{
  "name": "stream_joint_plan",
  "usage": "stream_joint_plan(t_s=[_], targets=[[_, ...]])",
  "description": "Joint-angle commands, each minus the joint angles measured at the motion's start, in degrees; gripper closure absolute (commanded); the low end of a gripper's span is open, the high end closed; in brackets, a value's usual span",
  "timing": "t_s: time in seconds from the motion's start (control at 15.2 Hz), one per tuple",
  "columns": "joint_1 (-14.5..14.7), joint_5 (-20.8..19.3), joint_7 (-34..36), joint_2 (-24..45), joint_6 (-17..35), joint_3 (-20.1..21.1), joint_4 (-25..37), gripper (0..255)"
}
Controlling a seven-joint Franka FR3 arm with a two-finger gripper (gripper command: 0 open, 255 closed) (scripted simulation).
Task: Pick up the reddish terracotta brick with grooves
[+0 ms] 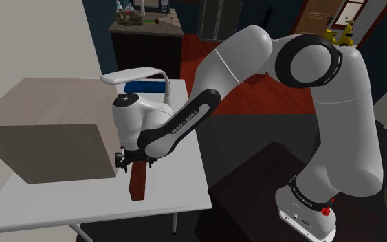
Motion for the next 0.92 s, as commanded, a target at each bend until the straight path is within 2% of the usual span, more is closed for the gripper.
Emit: stream_joint_plan(t_s=[0.0,0.53,0.86], targets=[[0.1,-0.2,0.1,0.2,0.3,-0.1,-0.1,255],[0.1,-0.1,0.1,0.1,0.4,-0.1,-0.2,255],[-0.7,1.0,-0.7,-1.9,-1.7,0.9,-0.1,255]])
